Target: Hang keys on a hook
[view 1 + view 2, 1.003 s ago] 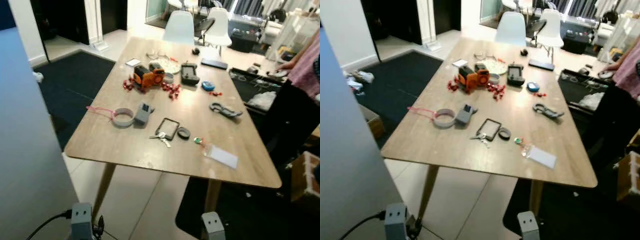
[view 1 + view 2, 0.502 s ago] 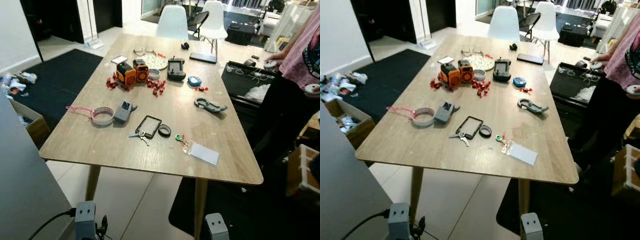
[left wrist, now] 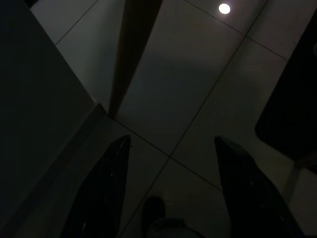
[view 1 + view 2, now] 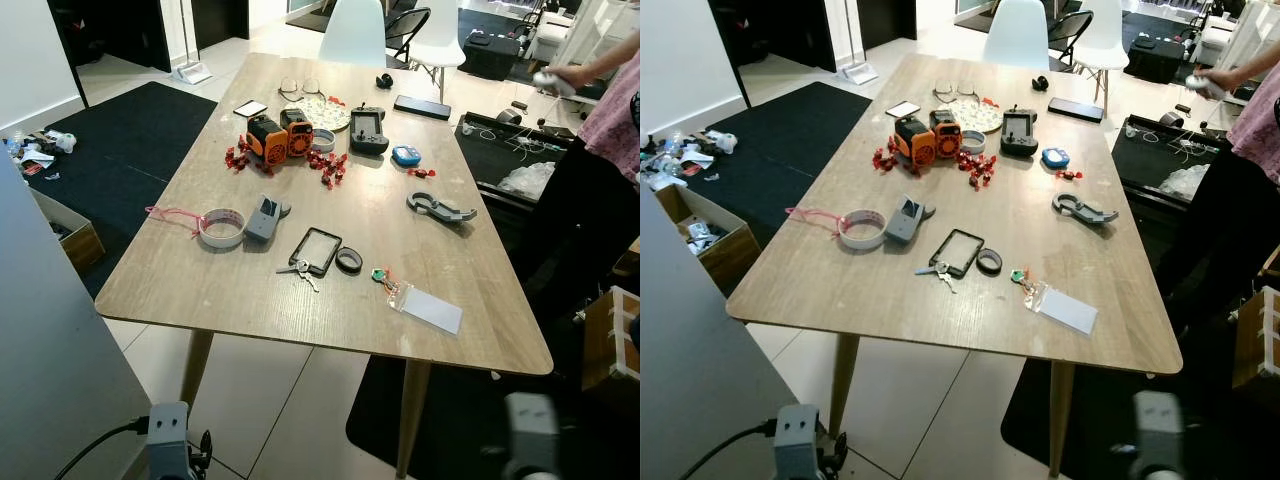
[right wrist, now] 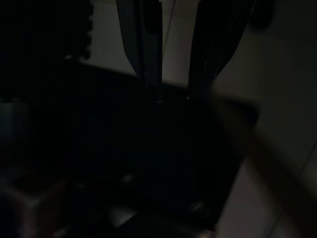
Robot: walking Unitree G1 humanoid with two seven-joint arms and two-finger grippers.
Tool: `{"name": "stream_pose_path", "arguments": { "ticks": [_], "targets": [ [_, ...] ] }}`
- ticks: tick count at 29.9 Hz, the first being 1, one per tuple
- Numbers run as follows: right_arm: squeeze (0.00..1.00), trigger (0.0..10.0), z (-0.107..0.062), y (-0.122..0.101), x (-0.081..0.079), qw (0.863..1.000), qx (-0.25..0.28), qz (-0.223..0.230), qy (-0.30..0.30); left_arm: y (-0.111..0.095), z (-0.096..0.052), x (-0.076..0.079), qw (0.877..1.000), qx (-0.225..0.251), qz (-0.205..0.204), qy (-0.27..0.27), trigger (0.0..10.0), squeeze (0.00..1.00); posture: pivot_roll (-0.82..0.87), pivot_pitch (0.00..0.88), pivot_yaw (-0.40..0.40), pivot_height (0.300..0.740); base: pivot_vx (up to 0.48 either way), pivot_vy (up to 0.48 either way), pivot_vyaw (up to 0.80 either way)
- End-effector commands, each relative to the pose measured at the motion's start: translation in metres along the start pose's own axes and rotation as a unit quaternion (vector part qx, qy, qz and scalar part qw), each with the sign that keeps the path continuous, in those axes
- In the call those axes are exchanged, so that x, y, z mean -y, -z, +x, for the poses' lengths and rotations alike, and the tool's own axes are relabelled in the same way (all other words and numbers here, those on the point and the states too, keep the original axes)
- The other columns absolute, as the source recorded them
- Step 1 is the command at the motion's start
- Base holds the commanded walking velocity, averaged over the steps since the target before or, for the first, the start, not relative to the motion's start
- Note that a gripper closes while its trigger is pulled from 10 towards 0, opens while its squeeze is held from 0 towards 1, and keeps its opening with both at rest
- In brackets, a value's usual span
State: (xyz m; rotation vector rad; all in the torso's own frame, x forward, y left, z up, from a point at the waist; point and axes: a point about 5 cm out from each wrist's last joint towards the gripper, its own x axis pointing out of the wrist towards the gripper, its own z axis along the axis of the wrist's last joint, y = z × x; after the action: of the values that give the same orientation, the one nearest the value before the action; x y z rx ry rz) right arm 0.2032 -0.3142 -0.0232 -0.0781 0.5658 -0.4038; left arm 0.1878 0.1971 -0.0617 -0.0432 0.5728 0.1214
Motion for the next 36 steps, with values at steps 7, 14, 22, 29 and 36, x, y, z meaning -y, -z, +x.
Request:
{"name": "stream_pose_path", "arguments": {
  "ticks": [7,14,22,29,36],
  "targets": [
    [0.0,10.0,0.013,-0.115,0.063,0.972,0.195,0.078,0.107,0.008,-0.003,-0.002,1.0,-0.019,0.005,0.002,10.0,0.0,0.04,0.062,-0.059,0.74,0.0,0.0,0.0],
    [0.0,10.0,0.015,-0.204,0.036,0.95,0.304,0.068,0.018,0.008,-0.003,-0.002,1.0,-0.021,0.007,0.004,10.0,0.0,0.04,0.058,-0.059,0.74,0.0,0.0,0.0],
    [0.0,10.0,0.009,-0.252,-0.064,0.917,0.313,0.03,-0.247,0.008,-0.003,-0.001,1.0,-0.02,0.004,0.003,10.0,0.0,0.04,0.052,-0.07,0.74,0.0,0.0,0.0],
    [0.48,10.0,0.006,-0.234,-0.113,0.899,0.256,0.017,-0.355,0.01,-0.004,-0.001,1.0,-0.022,0.002,0.003,10.0,0.0,0.05,0.047,-0.072,0.74,0.0,0.0,0.0],
    [0.28,10.0,0.008,-0.212,-0.126,0.904,0.215,-0.024,-0.369,0.012,-0.006,-0.002,1.0,-0.023,0.003,0.003,10.0,0.0,0.05,0.046,-0.07,0.74,0.0,0.0,0.0]
  ]
}}
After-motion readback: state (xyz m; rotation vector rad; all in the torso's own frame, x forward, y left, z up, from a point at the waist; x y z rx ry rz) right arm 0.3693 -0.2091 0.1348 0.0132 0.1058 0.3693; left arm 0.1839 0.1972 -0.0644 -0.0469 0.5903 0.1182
